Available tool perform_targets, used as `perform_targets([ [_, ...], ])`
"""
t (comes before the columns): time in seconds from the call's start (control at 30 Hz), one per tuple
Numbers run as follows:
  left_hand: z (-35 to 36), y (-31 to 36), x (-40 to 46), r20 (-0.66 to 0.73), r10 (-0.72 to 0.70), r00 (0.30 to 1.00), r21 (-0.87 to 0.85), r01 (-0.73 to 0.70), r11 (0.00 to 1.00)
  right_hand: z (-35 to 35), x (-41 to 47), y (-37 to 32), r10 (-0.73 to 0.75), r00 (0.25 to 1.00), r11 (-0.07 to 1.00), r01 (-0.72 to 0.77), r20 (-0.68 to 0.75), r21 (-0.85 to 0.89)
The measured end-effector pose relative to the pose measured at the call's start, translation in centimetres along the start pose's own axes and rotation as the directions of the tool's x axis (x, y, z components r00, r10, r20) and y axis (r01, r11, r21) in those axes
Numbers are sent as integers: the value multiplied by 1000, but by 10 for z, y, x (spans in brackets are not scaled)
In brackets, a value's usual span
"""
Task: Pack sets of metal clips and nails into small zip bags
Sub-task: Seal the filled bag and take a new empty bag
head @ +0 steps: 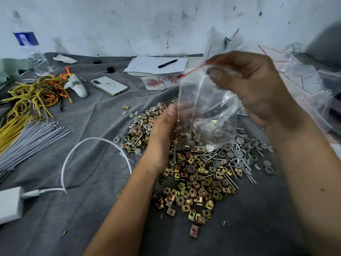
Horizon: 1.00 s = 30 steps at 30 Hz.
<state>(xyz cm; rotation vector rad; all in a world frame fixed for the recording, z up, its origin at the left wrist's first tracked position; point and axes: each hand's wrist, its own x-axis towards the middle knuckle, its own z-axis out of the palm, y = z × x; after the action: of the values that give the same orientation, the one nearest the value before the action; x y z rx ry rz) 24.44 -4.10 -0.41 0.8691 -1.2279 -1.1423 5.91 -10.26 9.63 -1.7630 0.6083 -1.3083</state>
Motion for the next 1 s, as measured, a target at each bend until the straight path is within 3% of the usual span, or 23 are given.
perform_targets([
  [0.13,3,-1,-1,-107,1,994,52,4,999,-1,-7,19,113,993,992,-111,26,-58],
  [0.23,5,-1,0,-205,-56,977,-32,50,998,-4,-17,36,298,954,954,-296,-45,37],
  [0.27,6,-1,1,-247,-74,966,-85,54,995,-4,-23,41,383,924,922,-382,-11,65],
  [0.33,9,0,2,-320,-127,939,-224,56,973,-2,-39,52,484,872,875,-482,74,-39],
  [0.4,10,1,3,-355,-192,915,-364,54,930,5,-52,56,533,841,841,-515,89,-167],
  [0.53,5,2,5,-416,-230,880,-476,5,879,10,-56,55,514,854,857,-506,78,-98],
  [0.63,2,1,5,-448,-203,871,-419,-4,908,7,-57,55,505,863,848,-489,31,-204],
  [0.73,-3,0,6,-475,-166,864,-328,1,945,6,-61,51,507,857,840,-467,92,-277],
  [0.83,-6,0,6,-480,-97,872,-213,-9,977,6,-62,50,417,906,865,-374,68,-335],
  [1.0,1,-3,6,-444,40,895,-3,-46,999,5,-55,61,332,940,918,-341,-74,-204],
])
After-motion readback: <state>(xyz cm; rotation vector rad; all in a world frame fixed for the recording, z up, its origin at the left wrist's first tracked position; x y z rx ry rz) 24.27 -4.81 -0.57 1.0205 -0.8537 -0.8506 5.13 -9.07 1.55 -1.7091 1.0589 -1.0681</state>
